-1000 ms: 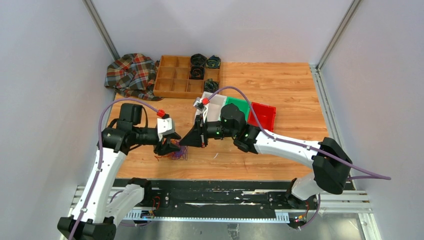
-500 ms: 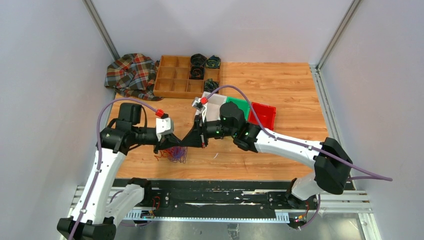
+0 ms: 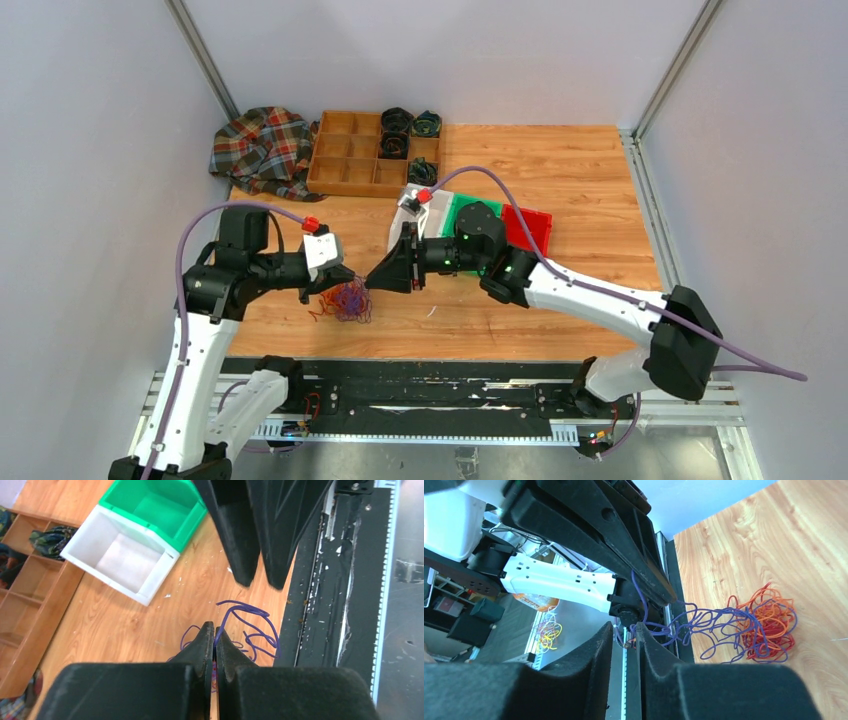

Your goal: Untangle the cables

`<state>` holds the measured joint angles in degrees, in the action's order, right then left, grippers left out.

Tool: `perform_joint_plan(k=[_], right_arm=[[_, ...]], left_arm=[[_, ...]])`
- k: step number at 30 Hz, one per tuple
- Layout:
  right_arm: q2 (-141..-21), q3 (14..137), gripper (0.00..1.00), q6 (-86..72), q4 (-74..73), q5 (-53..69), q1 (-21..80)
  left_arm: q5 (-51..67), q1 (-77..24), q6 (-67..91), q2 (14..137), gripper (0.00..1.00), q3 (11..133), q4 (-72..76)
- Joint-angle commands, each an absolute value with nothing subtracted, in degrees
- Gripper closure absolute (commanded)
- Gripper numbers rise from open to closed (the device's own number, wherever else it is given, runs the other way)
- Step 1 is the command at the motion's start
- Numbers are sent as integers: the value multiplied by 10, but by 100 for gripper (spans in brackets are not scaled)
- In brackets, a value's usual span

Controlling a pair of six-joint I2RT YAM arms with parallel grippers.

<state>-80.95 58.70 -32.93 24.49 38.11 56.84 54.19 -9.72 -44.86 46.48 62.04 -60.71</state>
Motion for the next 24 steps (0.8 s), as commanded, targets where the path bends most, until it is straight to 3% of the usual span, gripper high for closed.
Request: perform_joint_plan(k=[1,5,9,12,15,24], right_arm=[[-768,572,74,-319,250,354,549],[-757,556,70,-326,263,341,537],[-768,556,47,-311,253,296,536],[-797,557,44,-305,279,245,536],[-839,563,30,-313,334,252,539],[-878,579,24,-266,350,223,595]], left_arm=[[492,-95,-462,453,98,630,-600],[490,-95,-476,447,98,627,-600],[506,-95,-469,447,98,634,-600],[553,-95,-459,445,97,630,-600],[582,-95,-468,445,96,644,-600],[591,-95,-451,470,95,683,-599]])
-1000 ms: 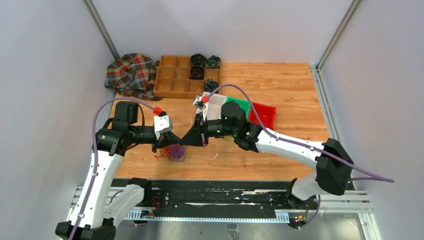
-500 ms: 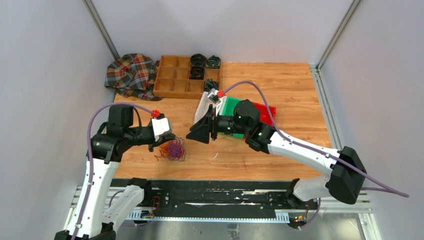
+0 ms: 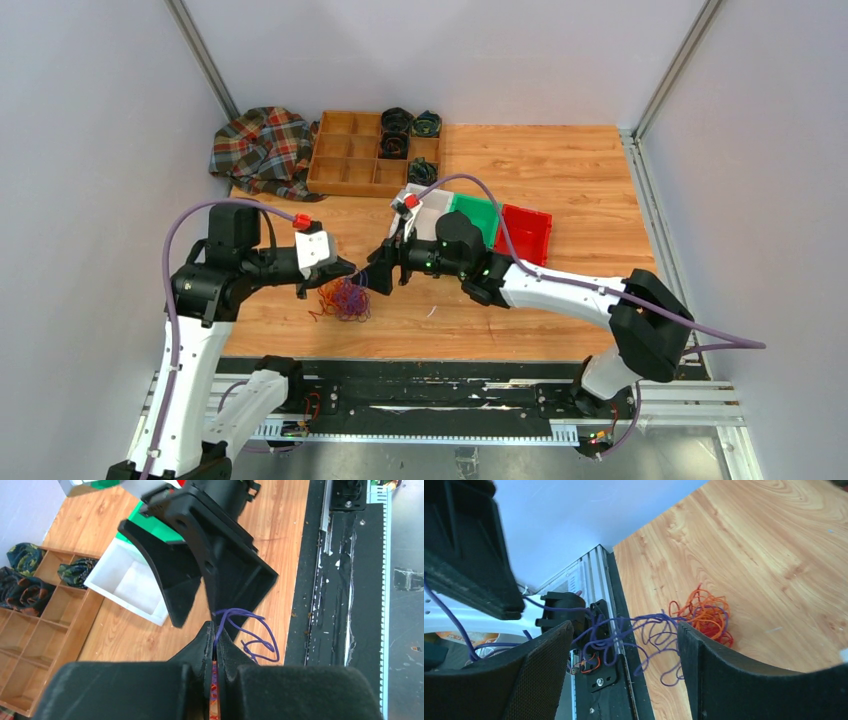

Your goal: Untangle the cables

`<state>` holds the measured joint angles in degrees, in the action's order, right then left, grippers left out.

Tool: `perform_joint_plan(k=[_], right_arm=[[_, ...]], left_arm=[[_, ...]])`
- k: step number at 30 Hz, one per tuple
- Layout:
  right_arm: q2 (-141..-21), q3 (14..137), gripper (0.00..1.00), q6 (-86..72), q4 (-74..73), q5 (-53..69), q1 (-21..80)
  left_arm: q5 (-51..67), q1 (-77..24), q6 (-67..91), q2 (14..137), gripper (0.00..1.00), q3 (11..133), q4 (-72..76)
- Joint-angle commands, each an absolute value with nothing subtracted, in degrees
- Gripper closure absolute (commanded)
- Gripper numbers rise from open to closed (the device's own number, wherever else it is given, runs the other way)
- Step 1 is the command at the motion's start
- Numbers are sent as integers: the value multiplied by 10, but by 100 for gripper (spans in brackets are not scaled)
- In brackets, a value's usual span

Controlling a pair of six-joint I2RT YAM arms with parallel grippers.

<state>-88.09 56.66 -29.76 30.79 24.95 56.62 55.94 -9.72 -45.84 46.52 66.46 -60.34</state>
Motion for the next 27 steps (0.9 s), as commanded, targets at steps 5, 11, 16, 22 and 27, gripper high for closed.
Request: perform_joint_plan(k=[5,11,16,22,27], right_arm=[[-897,555,22,-291,414,204,598],[-933,575,21,-290,431,153,607],[-967,590,21,-303,455,132,608],[-1007,588,21,-322,480,118,608],[-1034,558,21,-341,510,92,605]], left_arm=[[595,-95,-434,474,95,699,-599],[625,-95,-394,473,94,724,-599],[659,-95,-353,481,94,758,-599],[673,-95,-324,494,94,802,-599],[682,-95,-300,511,95,868,-600]])
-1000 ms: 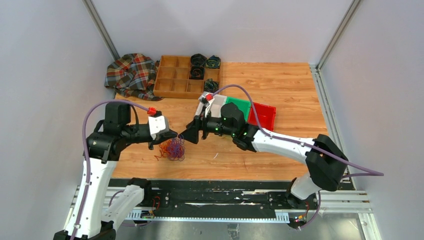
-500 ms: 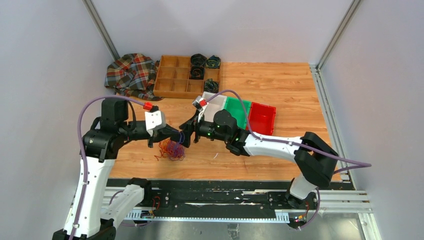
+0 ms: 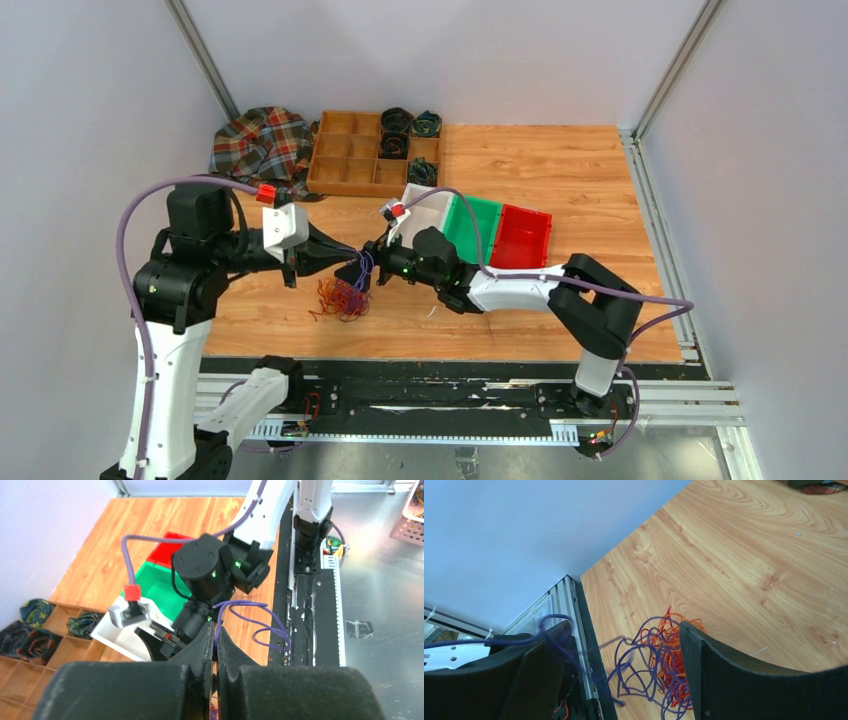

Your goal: Untangle the cables

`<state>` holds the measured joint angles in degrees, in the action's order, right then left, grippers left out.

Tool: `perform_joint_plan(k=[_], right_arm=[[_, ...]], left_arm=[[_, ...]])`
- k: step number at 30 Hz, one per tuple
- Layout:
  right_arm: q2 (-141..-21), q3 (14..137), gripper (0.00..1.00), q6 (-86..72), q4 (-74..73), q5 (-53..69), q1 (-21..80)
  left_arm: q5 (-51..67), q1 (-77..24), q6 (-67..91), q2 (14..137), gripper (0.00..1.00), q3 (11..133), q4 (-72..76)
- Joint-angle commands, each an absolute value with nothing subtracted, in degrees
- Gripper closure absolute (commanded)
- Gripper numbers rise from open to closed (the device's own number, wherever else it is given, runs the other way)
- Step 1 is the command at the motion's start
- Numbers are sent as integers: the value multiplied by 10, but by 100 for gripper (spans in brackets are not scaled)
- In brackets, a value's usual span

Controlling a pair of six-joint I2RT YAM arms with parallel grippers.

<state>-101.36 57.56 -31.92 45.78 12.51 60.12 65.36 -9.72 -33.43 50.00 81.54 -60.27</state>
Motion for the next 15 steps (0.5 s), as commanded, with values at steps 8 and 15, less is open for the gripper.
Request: perform_joint_plan(k=[8,15], right_arm=[[-1063,528,24,-358,533,87,604],[-1086,509,24,-374,549,101,604]], left_arm=[[656,-95,-276,556,97,1020,-600],[603,-95,-159,574,100,1082,-465]])
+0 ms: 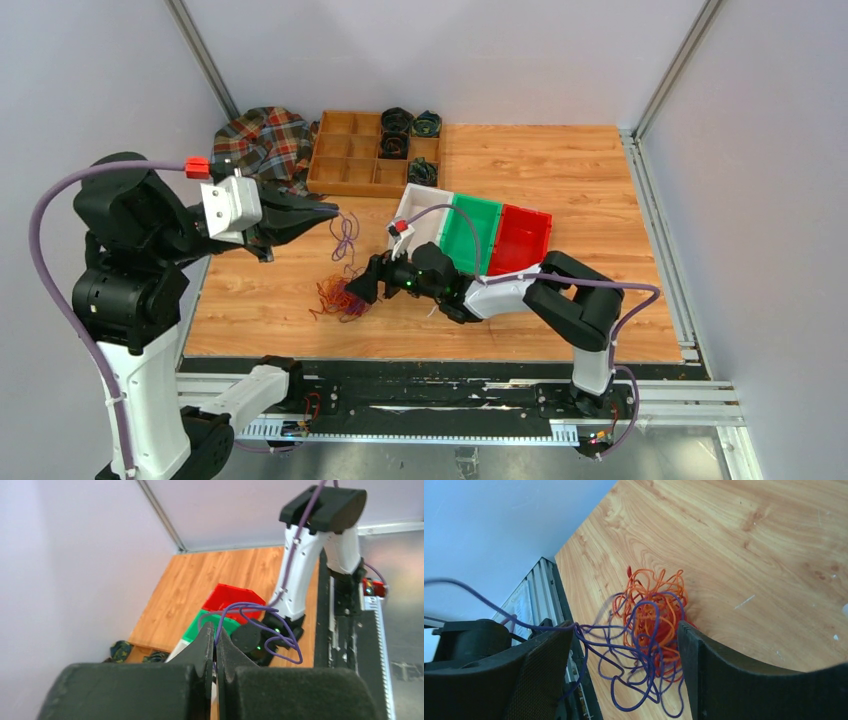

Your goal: Untangle the cables

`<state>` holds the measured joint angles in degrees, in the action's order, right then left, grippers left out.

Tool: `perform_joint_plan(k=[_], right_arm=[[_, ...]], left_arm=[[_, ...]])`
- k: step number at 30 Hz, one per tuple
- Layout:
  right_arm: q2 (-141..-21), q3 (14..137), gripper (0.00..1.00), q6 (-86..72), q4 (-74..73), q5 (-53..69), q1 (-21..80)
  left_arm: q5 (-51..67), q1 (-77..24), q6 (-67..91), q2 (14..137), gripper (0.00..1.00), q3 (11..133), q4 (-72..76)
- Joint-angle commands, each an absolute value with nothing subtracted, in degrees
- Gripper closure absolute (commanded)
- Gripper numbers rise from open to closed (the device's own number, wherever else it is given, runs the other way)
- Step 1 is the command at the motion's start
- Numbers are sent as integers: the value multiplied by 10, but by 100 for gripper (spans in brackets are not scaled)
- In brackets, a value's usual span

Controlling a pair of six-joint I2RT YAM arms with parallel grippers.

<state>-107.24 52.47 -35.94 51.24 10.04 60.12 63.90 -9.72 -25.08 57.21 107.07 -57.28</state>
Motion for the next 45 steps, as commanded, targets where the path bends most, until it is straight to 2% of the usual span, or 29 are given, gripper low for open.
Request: perform_joint_plan(k=[1,4,8,14,22,28,34,45], right_arm=[[-1089,505,25,-376,551,100,604],[-1099,496,26,-381,556,97,604],[-1108,486,27,-389,562,97,604],[-1125,472,29,-407,580,94,605],[-1123,461,32,-430,580,101,602],[-1017,459,21,-382,503,102,600],[-885,450,19,-322,413,77,601],[-729,495,18,-203,252,54,599]], left_arm=[[591,-95,-129,568,99,1075,-422],[555,-95,-64,556,100,1060,-313],[505,-95,-33,565,100,1085,-269],[362,-95,-54,591,100,1171,-206],[354,-95,-140,630,100,1280,-229],[403,-95,-146,570,100,1156,-253],[436,-95,-147,520,99,1033,-299],[467,-95,-86,458,98,847,-294]])
